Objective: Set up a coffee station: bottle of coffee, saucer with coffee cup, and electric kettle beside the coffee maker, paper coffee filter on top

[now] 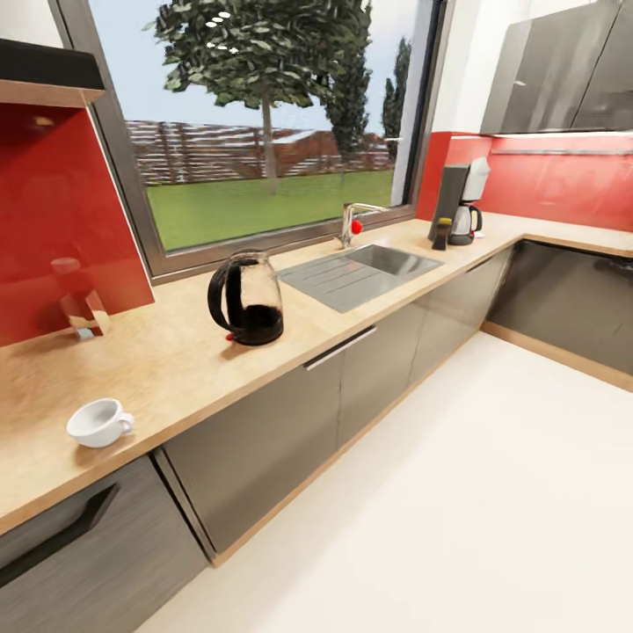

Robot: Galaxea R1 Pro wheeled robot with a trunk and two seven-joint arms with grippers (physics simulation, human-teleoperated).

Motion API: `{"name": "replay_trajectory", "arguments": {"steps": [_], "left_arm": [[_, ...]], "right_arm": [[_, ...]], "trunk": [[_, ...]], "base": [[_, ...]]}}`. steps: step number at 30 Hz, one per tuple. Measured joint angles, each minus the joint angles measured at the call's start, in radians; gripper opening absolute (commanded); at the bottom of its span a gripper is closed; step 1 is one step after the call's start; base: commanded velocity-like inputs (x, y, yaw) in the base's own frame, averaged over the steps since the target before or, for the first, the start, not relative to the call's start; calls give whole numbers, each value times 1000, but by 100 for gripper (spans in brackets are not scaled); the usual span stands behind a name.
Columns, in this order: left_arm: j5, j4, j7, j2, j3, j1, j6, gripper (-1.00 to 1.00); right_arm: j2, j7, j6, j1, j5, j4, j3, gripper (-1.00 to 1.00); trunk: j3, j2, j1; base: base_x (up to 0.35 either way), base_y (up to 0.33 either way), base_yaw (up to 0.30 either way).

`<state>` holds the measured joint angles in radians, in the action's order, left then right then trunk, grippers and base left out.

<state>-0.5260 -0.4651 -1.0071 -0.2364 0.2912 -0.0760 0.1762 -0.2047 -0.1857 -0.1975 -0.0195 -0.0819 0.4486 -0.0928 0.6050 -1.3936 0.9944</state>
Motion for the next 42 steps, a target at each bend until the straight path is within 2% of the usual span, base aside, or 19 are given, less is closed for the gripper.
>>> {"name": "replay_trajectory", "arguments": {"steps": [20,24,25,26,27,29,30,32,33,35,36,37,39,40,42], "left_arm": [[0,-3,4,2,8,0,-1,100],[0,-16,10,24,13,0,-1,100],[0,-116,155,39,14,1,-36,100],[-2,-308,172,40,16,1,-67,100],[-5,-433,178,41,17,0,-88,100],[-3,-498,187,41,17,0,-133,100],[-1,-583,210,41,18,0,-184,100],[1,-678,257,44,18,0,-240,100],[1,-771,332,49,19,0,-295,100],[2,-867,412,57,19,0,-348,100],[1,-940,472,69,20,-1,-386,100],[0,-1033,548,87,19,-22,-459,100],[2,-1058,565,90,16,-60,-492,100],[2,-1068,574,92,9,-103,-521,100],[3,-1072,580,94,-4,-153,-549,100]], "right_arm": [[-1,-1,0,0,1,6,0,100],[-1,-1,0,-1,1,6,-1,100],[-2,-1,0,0,1,5,-1,100],[-2,0,0,0,1,5,-1,100],[-2,0,0,0,1,5,-1,100],[-2,0,0,0,1,5,-2,100],[-2,0,0,0,1,5,-2,100],[-2,0,0,-1,1,5,-2,100],[-2,0,0,-1,1,5,-2,100],[-2,0,0,-1,1,4,-2,100],[-2,0,-1,0,1,4,-2,100],[-2,0,-1,0,1,4,-2,100],[-2,0,-1,0,1,4,-3,100],[-2,0,-1,0,1,4,-3,100],[-2,0,-1,0,1,4,-3,100]], "trunk": [[-2,0,0],[-2,0,0],[-2,0,0],[-2,0,0],[-2,0,0],[-2,0,0],[-2,0,0],[-2,0,0],[-2,0,0],[-2,0,0],[-2,0,0],[-2,0,0],[-2,0,0],[-2,0,0],[-2,0,0]], "base": [[0,0,-37],[0,0,0],[0,0,0],[0,0,0],[0,0,0],[0,0,0],[0,0,0],[0,0,0],[0,0,0],[0,0,0],[0,0,0],[0,0,0],[0,0,0],[0,0,0],[0,0,0]]}}
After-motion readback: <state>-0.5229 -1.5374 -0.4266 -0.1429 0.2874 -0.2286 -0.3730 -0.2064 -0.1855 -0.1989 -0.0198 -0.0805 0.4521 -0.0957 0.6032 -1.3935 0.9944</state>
